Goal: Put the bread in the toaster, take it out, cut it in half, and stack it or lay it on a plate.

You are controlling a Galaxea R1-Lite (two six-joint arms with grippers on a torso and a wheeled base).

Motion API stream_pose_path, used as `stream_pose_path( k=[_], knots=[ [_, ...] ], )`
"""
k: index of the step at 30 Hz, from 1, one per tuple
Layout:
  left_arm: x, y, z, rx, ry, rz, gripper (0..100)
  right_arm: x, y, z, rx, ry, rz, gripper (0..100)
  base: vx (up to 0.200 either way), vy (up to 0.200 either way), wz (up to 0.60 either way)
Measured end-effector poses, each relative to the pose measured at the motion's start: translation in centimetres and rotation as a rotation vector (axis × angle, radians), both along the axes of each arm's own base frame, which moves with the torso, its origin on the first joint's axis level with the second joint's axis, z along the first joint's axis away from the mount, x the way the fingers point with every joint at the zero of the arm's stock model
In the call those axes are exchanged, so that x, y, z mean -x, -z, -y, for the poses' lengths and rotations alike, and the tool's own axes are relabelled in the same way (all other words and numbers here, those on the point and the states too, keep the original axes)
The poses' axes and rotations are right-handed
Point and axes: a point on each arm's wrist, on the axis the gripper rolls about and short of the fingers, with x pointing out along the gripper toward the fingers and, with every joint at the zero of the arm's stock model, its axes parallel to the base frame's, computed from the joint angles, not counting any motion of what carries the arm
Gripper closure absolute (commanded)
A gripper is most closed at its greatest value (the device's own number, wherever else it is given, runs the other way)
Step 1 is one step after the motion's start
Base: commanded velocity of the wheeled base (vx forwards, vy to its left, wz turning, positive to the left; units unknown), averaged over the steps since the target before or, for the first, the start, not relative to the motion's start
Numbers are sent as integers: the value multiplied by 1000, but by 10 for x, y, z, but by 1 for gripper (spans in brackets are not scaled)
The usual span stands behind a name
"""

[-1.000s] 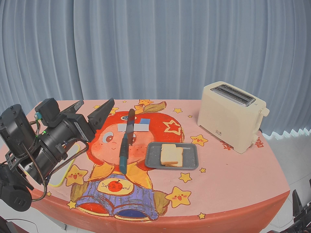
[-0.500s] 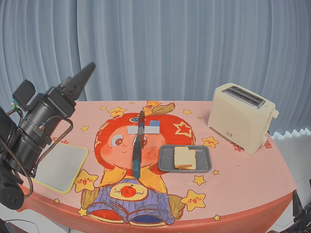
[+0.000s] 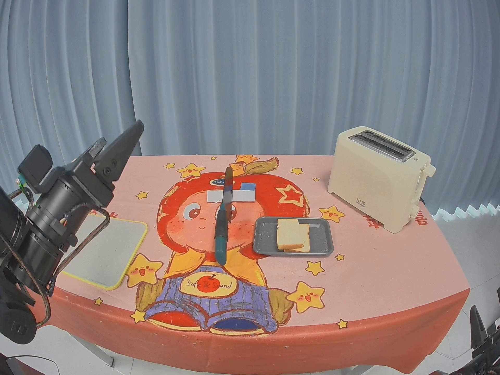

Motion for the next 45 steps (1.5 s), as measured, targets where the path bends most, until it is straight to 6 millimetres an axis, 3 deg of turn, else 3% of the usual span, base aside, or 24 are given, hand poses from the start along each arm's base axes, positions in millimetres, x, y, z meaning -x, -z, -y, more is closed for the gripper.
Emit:
stream_pose_path(
  k=[7,18,30,39,45],
  knots=[
    [8,6,-3,-63,-14,0,0,0,0,0,0,0,0,0,0,0,0],
    [4,-10,-2,-28,-19,58,0,0,0,0,0,0,0,0,0,0,0],
    [10,18,-5,-85,-16,-47,0,0,0,0,0,0,0,0,0,200,0],
    [11,22,-5,-93,-15,-58,0,0,0,0,0,0,0,0,0,200,0],
    [10,23,-5,-95,-17,-61,0,0,0,0,0,0,0,0,0,0,0]
  ],
)
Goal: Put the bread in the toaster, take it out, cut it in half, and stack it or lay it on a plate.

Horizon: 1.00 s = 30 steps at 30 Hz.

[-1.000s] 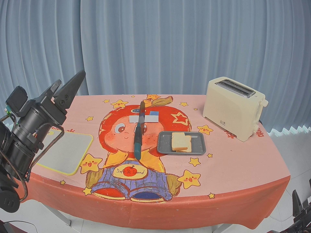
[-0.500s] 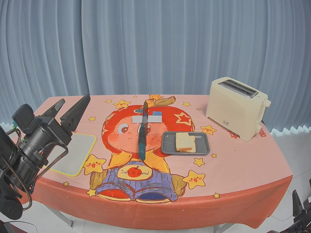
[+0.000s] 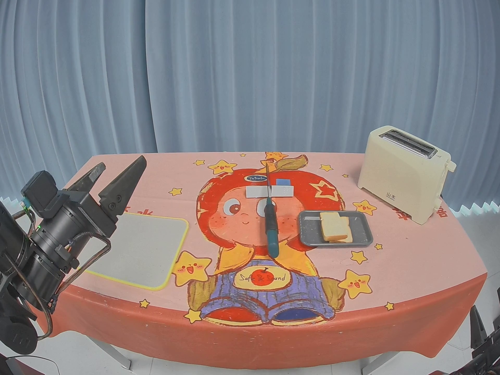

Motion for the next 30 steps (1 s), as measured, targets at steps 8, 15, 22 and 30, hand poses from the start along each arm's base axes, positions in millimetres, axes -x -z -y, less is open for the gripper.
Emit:
stream_pose_path(
  k=[8,15,22,30],
  knots=[
    [0,1,0,-2,-3,-4,0,0,0,0,0,1,0,0,0,0,0],
    [3,8,-1,-54,-12,-13,0,0,0,0,0,0,0,0,0,0,0],
    [14,20,-7,-146,-31,-20,0,0,0,0,0,1,0,0,0,0,0],
    [51,29,-27,-172,-50,-8,0,0,0,0,0,1,0,0,0,0,0]
  ],
)
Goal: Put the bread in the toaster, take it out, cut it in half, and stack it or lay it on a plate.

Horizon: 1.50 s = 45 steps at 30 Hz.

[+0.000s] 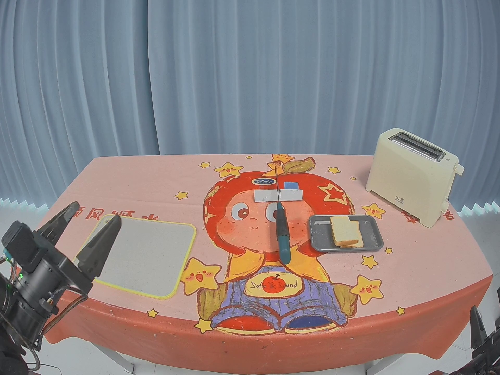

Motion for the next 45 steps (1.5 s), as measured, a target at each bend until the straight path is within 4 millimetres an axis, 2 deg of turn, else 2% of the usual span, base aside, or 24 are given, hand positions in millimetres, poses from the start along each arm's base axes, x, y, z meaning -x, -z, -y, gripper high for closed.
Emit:
stream_pose_path(
  k=[10,14,19,45],
  knots=[
    [31,14,-31,-89,-155,-89,0,0,0,0,0,-1,0,0,0,0,0],
    [46,23,-39,-127,-201,-162,0,0,0,0,0,0,0,0,0,0,0],
    [62,25,-46,-127,-253,-145,0,0,0,0,0,0,0,0,0,0,0],
    [92,45,-57,-132,-394,-227,0,0,0,0,0,0,0,0,0,0,0]
  ],
)
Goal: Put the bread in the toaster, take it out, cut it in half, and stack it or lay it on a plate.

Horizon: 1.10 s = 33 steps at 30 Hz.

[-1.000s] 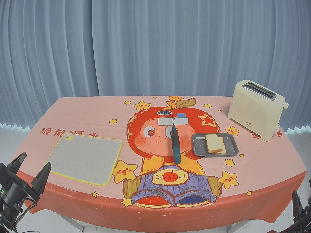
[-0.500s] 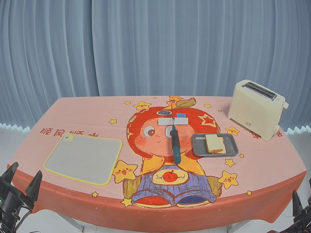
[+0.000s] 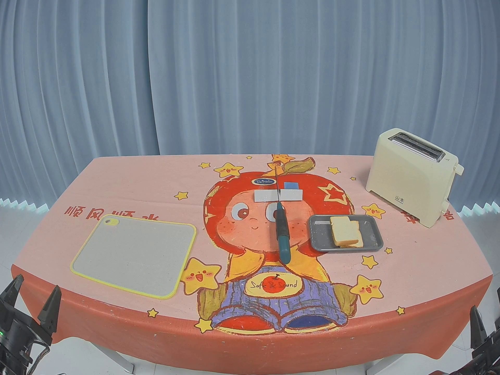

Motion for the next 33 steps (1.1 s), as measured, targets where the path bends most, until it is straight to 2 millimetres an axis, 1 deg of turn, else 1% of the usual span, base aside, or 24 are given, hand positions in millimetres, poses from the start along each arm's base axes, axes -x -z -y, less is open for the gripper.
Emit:
stream_pose_path(
  k=[8,18,26,33],
  knots=[
    [9,11,-1,-4,-15,-62,0,0,0,0,0,0,0,0,0,0,0],
    [19,17,-2,-2,-17,-46,0,0,0,0,0,0,0,0,0,0,0],
    [29,29,-3,-9,-16,-100,0,0,0,0,0,0,0,0,0,0,0],
    [35,32,-3,-13,-9,-65,0,0,0,0,0,0,0,0,0,0,0]
  ],
)
